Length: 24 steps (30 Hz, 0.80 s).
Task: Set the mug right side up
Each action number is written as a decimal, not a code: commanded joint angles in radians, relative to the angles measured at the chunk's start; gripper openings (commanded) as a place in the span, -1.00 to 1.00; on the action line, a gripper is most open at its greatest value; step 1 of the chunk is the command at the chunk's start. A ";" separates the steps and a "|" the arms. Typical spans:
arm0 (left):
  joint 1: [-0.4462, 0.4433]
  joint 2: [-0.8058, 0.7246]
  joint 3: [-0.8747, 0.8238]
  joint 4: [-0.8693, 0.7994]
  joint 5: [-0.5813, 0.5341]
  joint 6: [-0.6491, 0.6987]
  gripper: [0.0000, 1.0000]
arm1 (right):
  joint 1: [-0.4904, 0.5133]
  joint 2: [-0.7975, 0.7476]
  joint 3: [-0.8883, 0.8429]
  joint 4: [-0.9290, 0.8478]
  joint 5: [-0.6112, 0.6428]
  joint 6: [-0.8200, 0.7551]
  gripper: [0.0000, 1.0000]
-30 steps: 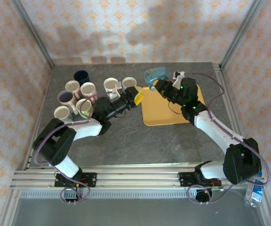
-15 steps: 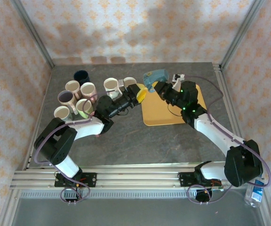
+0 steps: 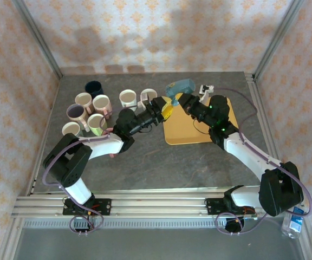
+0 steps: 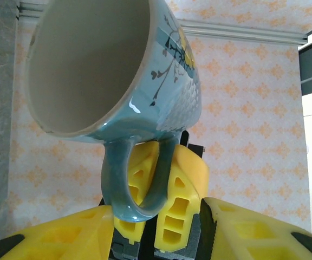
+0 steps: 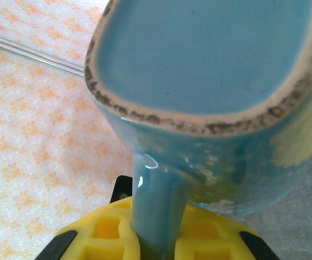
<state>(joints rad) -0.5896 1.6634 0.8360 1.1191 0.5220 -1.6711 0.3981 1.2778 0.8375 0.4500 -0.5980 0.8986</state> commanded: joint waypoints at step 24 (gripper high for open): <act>-0.020 0.029 0.052 0.100 -0.111 -0.036 -0.81 | 0.084 -0.079 -0.044 0.172 0.005 -0.030 -1.00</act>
<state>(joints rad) -0.6090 1.6936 0.8551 1.1671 0.4618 -1.7618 0.4538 1.2552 0.8036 0.5629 -0.5579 0.8913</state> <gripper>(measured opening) 0.150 0.122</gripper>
